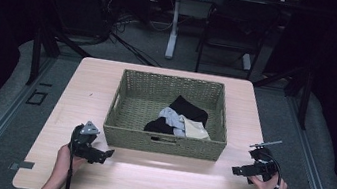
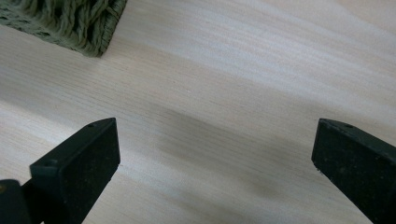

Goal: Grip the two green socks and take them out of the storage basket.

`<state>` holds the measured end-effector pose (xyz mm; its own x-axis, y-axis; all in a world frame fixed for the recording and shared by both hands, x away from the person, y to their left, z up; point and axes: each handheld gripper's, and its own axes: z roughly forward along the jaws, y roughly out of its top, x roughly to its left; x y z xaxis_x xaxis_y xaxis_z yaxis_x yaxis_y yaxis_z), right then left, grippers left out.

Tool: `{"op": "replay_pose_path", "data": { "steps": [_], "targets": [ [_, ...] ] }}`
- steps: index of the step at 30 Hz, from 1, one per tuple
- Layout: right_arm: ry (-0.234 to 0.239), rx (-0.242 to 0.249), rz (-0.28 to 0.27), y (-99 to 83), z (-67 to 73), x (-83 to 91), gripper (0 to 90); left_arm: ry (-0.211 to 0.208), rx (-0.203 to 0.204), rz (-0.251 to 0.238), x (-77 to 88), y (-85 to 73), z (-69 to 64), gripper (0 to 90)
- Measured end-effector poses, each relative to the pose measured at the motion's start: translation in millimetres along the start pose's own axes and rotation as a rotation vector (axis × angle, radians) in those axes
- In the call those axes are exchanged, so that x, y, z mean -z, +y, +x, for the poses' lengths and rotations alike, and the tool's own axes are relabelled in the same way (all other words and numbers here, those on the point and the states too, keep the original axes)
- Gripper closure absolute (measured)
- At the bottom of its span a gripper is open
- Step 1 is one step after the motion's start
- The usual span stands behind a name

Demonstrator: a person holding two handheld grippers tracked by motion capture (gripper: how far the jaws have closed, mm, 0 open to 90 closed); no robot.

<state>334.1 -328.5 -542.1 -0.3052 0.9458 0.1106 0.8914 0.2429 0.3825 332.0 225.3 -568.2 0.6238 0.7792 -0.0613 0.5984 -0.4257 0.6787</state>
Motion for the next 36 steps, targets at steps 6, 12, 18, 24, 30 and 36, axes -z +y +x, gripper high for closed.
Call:
{"op": "replay_pose_path", "data": {
  "steps": [6, 12, 18, 24, 30, 36],
  "targets": [
    [0.004, -0.004, -0.048, -0.3, 1.2, 4.2, 0.5, -0.001, 0.001, 0.002, -1.2, 0.2, -0.5, 0.2],
    [0.001, 0.011, -0.051, 3.7, 0.4, 9.2, 0.3, 0.003, 0.006, -0.002, 0.9, -1.8, 0.0, 0.2],
    [0.022, 0.008, -0.080, 9.1, 1.8, 12.2, 0.0, 0.001, 0.003, 0.005, 0.4, -1.4, 0.1, 0.2],
    [0.036, 0.016, -0.082, 16.0, 3.0, 16.9, 0.0, 0.001, 0.002, 0.009, -0.8, -1.3, -0.5, 0.2],
    [0.065, 0.015, -0.116, 25.2, 5.8, 28.4, 0.0, 0.007, 0.003, 0.007, -1.3, -1.6, -0.5, 0.2],
    [0.053, 0.032, -0.122, 33.8, 7.2, 40.6, 0.0, 0.010, 0.003, 0.008, -1.3, -1.9, -0.4, 0.2]
  ]
}}
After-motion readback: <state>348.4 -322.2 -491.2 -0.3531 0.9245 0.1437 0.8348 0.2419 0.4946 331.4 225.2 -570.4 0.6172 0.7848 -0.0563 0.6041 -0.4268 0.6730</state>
